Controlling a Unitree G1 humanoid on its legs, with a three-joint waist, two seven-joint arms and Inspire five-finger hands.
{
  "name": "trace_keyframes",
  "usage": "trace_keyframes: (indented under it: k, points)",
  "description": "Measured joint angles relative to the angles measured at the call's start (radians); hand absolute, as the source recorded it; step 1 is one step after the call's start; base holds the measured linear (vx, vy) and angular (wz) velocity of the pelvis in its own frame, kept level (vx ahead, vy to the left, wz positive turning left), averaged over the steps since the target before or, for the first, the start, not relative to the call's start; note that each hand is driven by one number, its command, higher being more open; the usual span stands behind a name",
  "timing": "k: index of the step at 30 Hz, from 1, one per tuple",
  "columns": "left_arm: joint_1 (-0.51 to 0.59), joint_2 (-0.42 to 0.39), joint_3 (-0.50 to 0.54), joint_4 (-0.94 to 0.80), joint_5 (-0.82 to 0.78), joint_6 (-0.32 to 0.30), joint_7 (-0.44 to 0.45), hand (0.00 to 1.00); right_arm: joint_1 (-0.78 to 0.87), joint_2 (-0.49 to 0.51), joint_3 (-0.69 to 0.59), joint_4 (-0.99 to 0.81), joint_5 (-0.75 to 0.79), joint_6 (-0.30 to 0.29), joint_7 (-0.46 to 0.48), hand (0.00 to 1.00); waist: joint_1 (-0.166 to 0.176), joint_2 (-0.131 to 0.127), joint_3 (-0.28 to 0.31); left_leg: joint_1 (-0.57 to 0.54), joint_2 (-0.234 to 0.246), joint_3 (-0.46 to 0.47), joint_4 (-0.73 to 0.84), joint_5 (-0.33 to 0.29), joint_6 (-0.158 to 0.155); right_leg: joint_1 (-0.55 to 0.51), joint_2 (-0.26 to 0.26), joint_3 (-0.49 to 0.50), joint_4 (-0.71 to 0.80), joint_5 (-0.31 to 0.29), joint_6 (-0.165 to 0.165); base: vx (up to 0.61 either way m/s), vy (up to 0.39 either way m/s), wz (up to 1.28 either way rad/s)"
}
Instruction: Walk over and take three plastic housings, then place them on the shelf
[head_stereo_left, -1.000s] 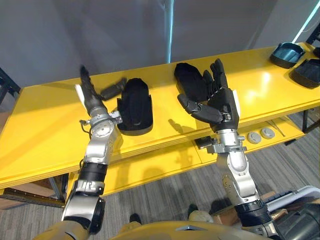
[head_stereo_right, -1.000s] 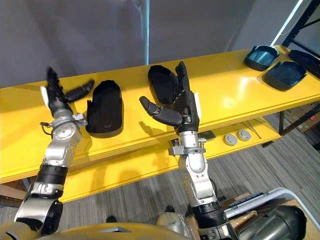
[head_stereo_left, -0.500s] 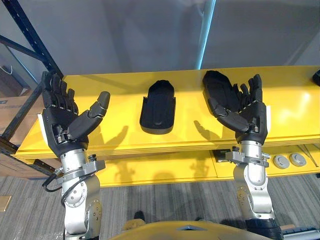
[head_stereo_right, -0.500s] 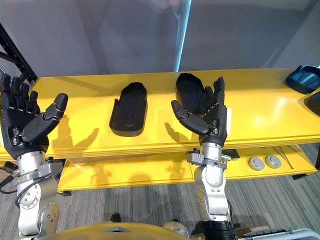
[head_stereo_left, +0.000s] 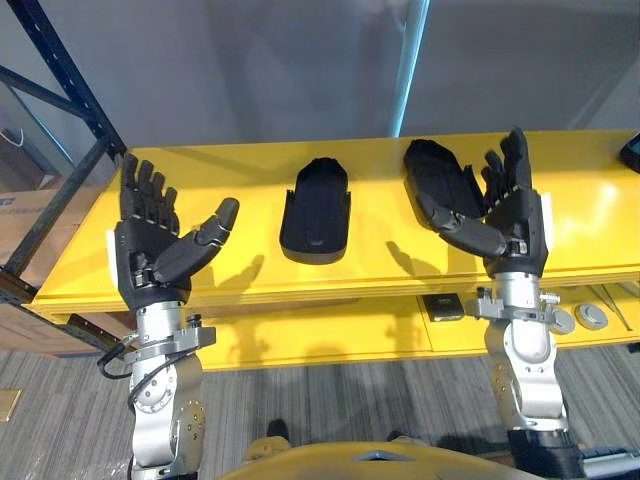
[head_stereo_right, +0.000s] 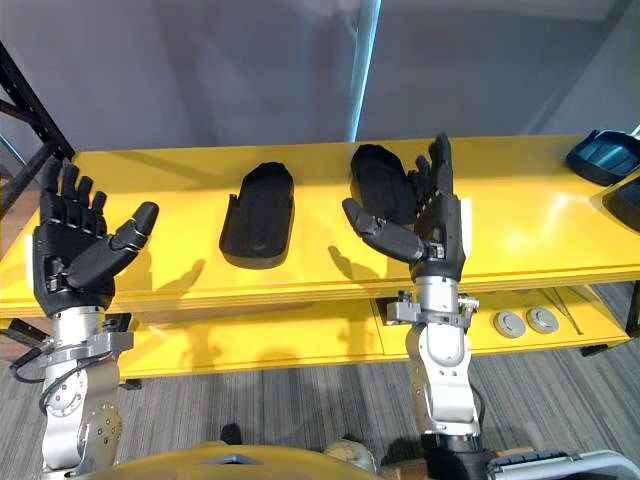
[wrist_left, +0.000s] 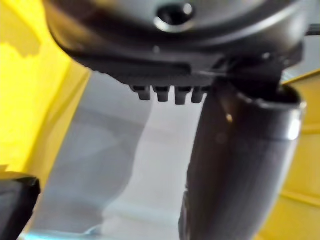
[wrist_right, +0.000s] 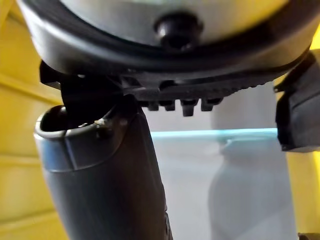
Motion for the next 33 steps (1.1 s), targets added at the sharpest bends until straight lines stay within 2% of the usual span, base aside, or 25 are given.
trace_keyframes:
  k: [2, 7, 13, 15, 17, 24, 33]
  points:
    - [0.0, 0.009, -0.011, 0.019, -0.002, 0.003, -0.022, 1.0, -0.035, -0.011, 0.007, 0.0, -0.017, 0.007, 0.009, 1.0, 0.004, -0.001, 0.001, 0.0, 0.0, -0.001, 0.0, 0.0, 0.0, 0.001, 0.0, 0.0, 0.001, 0.0, 0.0, 0.0, -0.006, 0.02]
    - [-0.022, 0.024, -0.029, 0.02, -0.002, 0.005, -0.089, 1.0, -0.114, -0.03, 0.008, 0.032, -0.015, 0.081, 0.026, 1.0, 0.025, -0.003, 0.01, -0.02, -0.001, -0.016, 0.0, 0.01, 0.002, -0.012, 0.0, -0.012, 0.006, 0.004, 0.001, 0.03, -0.014, 0.09]
    - [-0.053, 0.06, -0.039, 0.02, 0.001, 0.021, -0.093, 1.0, -0.217, -0.057, 0.016, 0.19, 0.025, 0.179, 0.072, 1.0, 0.028, -0.009, 0.025, -0.021, -0.003, -0.025, 0.0, 0.01, 0.001, -0.008, -0.002, -0.022, 0.014, 0.003, -0.002, 0.01, -0.014, 0.06]
    - [-0.053, 0.061, -0.041, 0.02, 0.007, 0.022, -0.092, 1.0, -0.261, -0.086, 0.025, 0.265, 0.064, 0.225, 0.095, 1.0, 0.031, -0.004, 0.037, -0.02, -0.003, -0.028, 0.0, 0.01, 0.001, -0.004, -0.002, -0.024, 0.015, 0.001, -0.003, -0.01, -0.008, 0.02]
    - [-0.053, 0.063, -0.042, 0.02, 0.007, 0.022, -0.092, 1.0, -0.285, -0.104, 0.026, 0.313, 0.083, 0.242, 0.113, 1.0, 0.034, 0.003, 0.043, -0.02, -0.003, -0.034, 0.0, 0.01, 0.001, 0.0, -0.002, -0.031, 0.015, 0.0, -0.003, -0.03, -0.019, 0.08]
    - [-0.053, 0.081, -0.06, 0.02, 0.007, 0.023, -0.111, 1.0, -0.399, -0.133, 0.028, 0.432, 0.126, 0.258, 0.17, 1.0, 0.054, 0.007, 0.072, -0.019, 0.0, -0.046, 0.003, 0.015, 0.001, 0.002, -0.001, -0.038, 0.031, -0.006, -0.007, -0.03, -0.016, 0.04]
    - [-0.053, 0.085, -0.062, 0.019, 0.008, 0.023, -0.119, 1.0, -0.434, -0.133, 0.082, 0.441, 0.151, 0.258, 0.253, 1.0, 0.061, 0.004, 0.089, -0.032, 0.0, -0.07, 0.003, 0.022, 0.001, 0.002, -0.001, -0.063, 0.042, -0.016, -0.009, -0.01, -0.022, 0.08]
